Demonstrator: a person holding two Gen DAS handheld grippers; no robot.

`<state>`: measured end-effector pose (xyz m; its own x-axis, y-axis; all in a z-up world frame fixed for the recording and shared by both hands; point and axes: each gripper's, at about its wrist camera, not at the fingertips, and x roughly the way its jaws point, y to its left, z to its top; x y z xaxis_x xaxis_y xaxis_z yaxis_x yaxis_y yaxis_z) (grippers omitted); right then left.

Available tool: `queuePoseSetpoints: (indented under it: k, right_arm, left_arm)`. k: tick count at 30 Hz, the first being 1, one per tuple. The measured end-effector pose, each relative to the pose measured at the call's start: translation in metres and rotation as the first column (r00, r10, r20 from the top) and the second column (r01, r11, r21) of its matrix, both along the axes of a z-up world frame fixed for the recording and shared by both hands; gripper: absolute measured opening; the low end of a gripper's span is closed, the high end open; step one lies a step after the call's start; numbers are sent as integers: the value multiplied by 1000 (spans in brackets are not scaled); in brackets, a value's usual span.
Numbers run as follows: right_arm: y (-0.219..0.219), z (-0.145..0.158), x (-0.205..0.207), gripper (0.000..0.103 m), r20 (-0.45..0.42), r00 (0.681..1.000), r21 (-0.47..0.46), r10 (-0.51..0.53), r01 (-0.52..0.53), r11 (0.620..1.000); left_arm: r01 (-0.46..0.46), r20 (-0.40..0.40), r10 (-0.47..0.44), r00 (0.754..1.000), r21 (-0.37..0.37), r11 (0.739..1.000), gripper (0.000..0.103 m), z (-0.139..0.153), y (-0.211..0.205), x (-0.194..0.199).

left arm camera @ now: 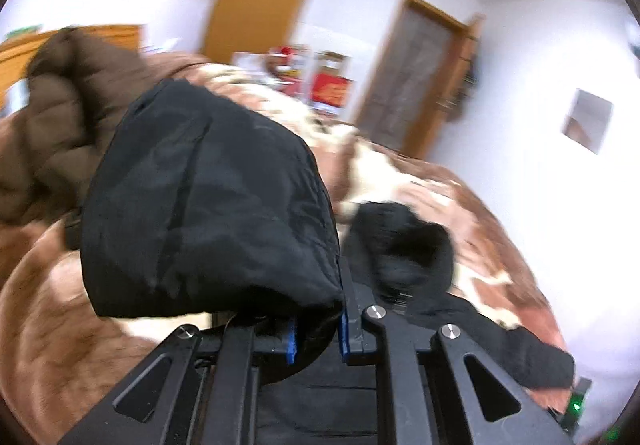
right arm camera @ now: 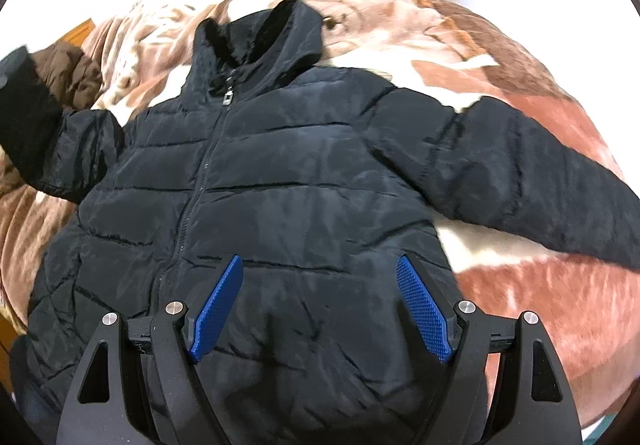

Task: Fold large clothes

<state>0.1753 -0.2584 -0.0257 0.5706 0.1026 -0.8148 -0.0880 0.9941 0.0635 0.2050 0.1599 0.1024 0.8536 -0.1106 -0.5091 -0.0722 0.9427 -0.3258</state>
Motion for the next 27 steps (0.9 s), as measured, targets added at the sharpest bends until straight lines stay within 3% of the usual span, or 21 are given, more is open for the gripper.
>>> queuePoseSetpoints:
  k: [5,9,13,15,18,19,20,23,27]
  right_arm:
    - [-21,0,-7,79,1,999,20,-36,36,999]
    - [-37,-8,-9,79,-19,998,35,-66,66,997]
    - [-49,-16,-8,79,-33,996,43,-88,90,995]
    - [-55,-19,-6,79,-39,994,49,-100,102,994]
    - [-59,-22,-5,79,-40,993,53,-107,109,993]
    - [-60,-22,-4,79,-40,993,54,-107,109,993]
    - [-60,-23,-4,79,-39,994,57,-107,109,992]
    - [-58,-21,-3,79,-30,994,64,-102,104,992]
    - [-50,-10,-3,79,6,996,77,-85,85,993]
  left_arm:
    - [193,-40,-194,980,-23,981,16,-17,-76,37]
    - [306,-122,-312,942,-64,950,16,-57,-131,65]
    - [360,-212,-372,904,-91,928,17,-105,-184,81]
    - [377,-256,-391,884,-104,920,23,-128,-203,90]
    - [402,-293,-428,855,-149,904,49,-151,-224,95]
    - [407,-298,-437,849,-160,899,62,-156,-228,93]
    - [417,-299,-455,839,-184,890,67,-158,-231,94]
    - [445,-288,-505,813,-251,859,73,-155,-237,91]
    - [472,-242,-524,817,-241,848,73,-135,-230,80]
